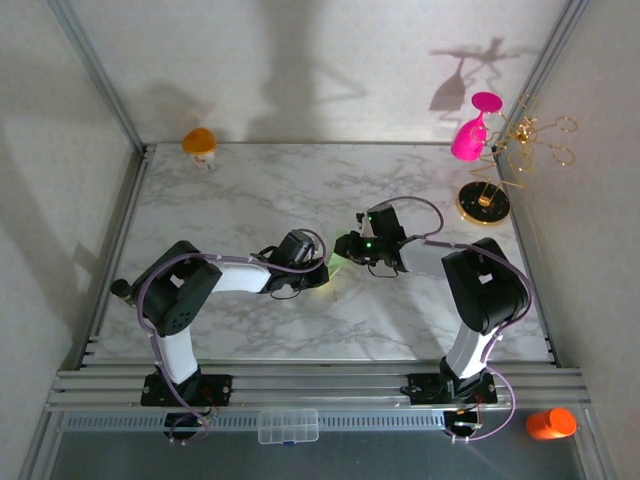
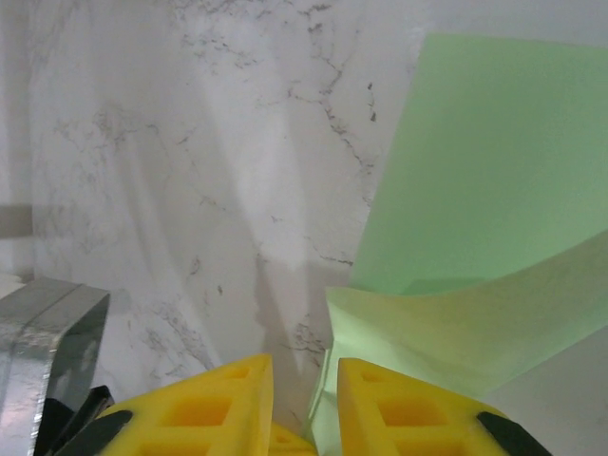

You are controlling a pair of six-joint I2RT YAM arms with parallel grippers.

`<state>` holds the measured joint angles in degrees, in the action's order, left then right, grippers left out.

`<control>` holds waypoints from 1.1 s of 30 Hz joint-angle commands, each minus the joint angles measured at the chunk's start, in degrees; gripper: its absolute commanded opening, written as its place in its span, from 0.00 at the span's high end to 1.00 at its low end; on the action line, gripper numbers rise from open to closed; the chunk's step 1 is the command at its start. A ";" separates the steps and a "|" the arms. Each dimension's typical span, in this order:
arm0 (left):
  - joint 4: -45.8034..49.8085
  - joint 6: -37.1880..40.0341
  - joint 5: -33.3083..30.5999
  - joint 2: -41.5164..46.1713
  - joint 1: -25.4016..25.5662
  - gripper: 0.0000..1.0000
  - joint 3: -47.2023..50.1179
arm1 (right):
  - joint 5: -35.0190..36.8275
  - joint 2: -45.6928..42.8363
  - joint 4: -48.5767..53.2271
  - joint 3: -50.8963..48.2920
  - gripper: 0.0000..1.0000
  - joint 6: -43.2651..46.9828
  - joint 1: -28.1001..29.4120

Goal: Fold a paper plane with a square sheet of paper (pick it up from the middle)
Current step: Fold the wing for the fifth time at the center of the table.

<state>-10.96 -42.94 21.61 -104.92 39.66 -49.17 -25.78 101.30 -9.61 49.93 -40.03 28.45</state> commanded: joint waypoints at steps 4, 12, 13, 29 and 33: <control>4.02 -0.34 -1.47 -0.28 0.24 0.99 0.65 | -3.05 3.75 0.90 1.75 0.75 0.70 1.11; 4.28 -0.22 -1.22 -0.24 0.24 0.99 0.21 | -3.82 5.95 3.54 3.27 0.80 0.45 2.48; 4.29 -0.26 -1.17 -0.19 0.24 0.99 0.12 | -3.76 6.36 3.99 3.49 0.81 0.56 2.57; 10.35 3.67 0.54 4.33 1.68 0.92 0.46 | 1.48 10.68 11.67 6.38 0.83 0.57 3.03; 11.93 4.42 -0.10 4.37 2.49 0.92 0.91 | 1.80 10.59 11.95 6.32 0.83 0.22 3.05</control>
<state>-3.36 -40.42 21.61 -101.93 41.32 -49.12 -28.05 109.47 -2.72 56.53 -40.03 31.07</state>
